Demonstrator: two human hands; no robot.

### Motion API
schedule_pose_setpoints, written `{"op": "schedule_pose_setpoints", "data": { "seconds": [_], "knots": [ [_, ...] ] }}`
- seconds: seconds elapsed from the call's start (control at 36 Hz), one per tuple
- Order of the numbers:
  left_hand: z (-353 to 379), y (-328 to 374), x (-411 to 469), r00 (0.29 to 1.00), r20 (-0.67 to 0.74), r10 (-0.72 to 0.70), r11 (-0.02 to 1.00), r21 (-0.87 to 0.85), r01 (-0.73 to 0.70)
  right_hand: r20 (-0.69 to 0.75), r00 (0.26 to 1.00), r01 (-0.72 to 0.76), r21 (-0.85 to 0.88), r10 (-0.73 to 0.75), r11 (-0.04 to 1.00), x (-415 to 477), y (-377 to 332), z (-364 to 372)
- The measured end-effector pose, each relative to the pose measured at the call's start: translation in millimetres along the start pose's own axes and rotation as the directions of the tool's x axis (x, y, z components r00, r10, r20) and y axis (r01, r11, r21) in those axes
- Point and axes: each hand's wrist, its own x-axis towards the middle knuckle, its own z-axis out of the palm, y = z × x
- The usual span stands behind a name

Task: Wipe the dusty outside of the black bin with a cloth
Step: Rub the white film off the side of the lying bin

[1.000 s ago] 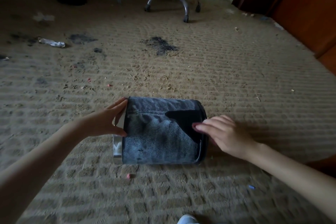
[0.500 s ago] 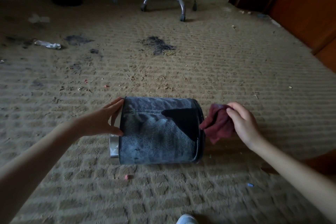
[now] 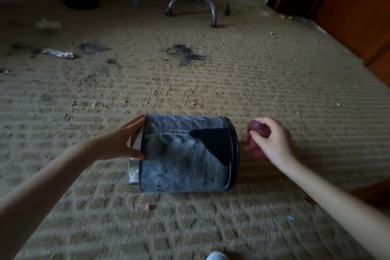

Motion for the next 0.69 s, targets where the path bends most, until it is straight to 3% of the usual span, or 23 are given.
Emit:
{"op": "schedule_pose_setpoints", "data": {
  "seconds": [0.17, 0.28, 0.5, 0.69],
  "knots": [
    [-0.1, -0.9, 0.7, 1.000, -0.008, 0.001, 1.000, -0.010, -0.001, 0.021, 0.943, 0.332, -0.145, -0.332, 0.932, -2.1, -8.5, 61.2],
    [2.8, -2.2, 0.5, 1.000, -0.023, 0.003, 1.000, 0.002, -0.003, 0.061, 0.892, 0.444, -0.297, -0.448, 0.845, -12.7, 6.5, 77.6],
    [6.9, -2.6, -0.6, 0.998, -0.063, 0.010, 1.000, 0.019, -0.008, 0.036, 0.823, 0.562, -0.188, -0.566, 0.805, -5.5, 4.0, 81.4],
    [6.1, -0.3, -1.9, 0.999, -0.048, -0.013, 1.000, -0.001, 0.013, 0.311, 0.645, 0.748, -0.072, -0.698, 0.659, 19.6, -57.5, 110.1]
  ]
}}
